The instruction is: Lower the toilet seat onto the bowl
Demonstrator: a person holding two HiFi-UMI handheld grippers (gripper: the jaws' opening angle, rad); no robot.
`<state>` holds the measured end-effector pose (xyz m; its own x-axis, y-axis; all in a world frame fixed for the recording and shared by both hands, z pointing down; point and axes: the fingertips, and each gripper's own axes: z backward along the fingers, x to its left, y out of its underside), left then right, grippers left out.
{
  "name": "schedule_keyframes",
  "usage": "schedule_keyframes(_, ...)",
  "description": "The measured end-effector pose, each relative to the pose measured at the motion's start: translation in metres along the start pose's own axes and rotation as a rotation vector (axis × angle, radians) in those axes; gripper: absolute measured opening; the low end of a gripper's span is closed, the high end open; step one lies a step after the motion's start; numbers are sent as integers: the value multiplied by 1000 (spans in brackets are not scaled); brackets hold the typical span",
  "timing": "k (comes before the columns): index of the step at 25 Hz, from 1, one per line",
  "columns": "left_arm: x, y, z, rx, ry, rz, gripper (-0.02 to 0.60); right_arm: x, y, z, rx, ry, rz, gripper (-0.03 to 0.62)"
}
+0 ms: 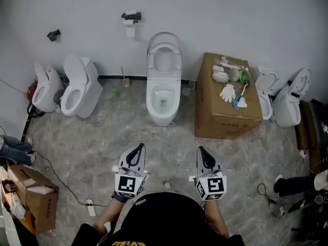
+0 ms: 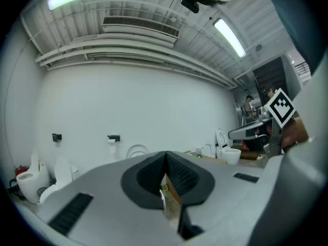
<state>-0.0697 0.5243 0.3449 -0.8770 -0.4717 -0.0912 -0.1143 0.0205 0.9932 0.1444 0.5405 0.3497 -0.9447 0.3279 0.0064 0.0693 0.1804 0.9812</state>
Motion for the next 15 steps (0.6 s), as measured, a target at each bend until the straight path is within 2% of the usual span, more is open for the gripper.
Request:
schedule_keyframes(9, -10, -10, -12, -24, 19, -1, 12, -15, -6, 8, -15, 33, 12, -8)
schedule_keyframes(13, -16, -19, -16, -59, 33, -54, 12, -18, -5, 6, -9, 39, 13, -8)
schedule_keyframes(15, -15, -17, -18, -52, 36, -55, 12, -17, -7, 2, -6, 38, 16, -8)
